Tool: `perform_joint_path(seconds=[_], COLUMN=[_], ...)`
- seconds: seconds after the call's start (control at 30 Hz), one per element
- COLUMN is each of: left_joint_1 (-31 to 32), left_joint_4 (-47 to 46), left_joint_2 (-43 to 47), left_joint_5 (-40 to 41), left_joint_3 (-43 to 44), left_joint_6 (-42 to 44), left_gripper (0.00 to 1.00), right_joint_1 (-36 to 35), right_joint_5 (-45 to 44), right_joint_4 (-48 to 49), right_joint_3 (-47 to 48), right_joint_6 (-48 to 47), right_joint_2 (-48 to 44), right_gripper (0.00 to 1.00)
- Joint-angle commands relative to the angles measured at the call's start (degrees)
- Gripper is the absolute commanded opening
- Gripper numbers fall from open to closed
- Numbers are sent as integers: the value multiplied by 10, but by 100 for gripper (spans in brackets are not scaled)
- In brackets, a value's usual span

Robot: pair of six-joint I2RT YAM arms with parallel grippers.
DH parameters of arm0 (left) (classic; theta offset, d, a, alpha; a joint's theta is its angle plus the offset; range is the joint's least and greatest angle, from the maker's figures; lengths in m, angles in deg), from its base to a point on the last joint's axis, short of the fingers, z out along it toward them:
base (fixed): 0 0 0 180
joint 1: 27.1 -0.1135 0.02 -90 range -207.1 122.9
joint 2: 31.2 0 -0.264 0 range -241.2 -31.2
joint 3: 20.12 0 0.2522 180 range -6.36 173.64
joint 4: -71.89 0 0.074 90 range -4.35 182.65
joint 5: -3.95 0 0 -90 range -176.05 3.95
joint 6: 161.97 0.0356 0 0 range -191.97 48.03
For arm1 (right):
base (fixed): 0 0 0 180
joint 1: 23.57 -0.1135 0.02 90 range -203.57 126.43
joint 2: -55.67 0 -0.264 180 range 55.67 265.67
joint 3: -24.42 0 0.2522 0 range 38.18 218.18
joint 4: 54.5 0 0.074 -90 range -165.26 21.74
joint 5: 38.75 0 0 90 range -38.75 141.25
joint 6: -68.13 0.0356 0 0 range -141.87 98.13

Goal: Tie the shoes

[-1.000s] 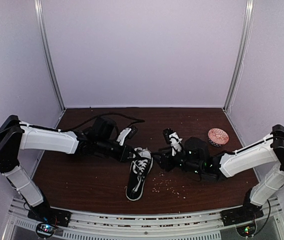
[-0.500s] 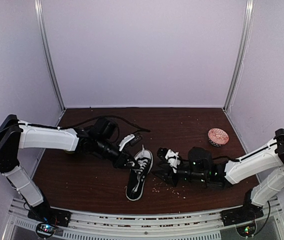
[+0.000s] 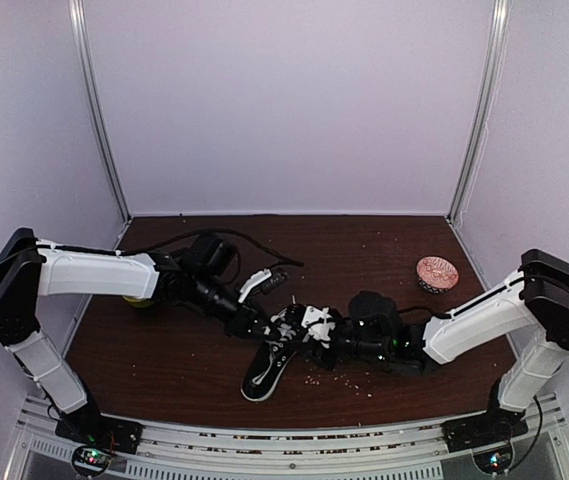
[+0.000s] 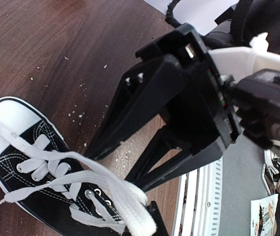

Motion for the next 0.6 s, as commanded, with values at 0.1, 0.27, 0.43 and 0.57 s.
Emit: perform_joint_path(seconds=[0.1,0.27,0.43,0.57], left_joint_1=[-3,-3,-2,-3], left_joint_4=[-4,-4,-5,-14], left_joint_2=[-9,-10,-10,-10], left_joint_5=[-27,-30,-24,-9], left_joint_3=[20,20,22,20], left_joint_6=[15,15,11,5], left_gripper=[0,0,0,0], right_joint_1=[-4,-4,-4,-3], right_joint_5=[-8,-13,-26,-48], right_joint_4=[26,36,49,23], right_joint_3=[35,60,67,56], right_joint_6=[-19,-23,-24,-12], right_joint_2=[46,76,92,71], right_gripper=[39,38,18,4])
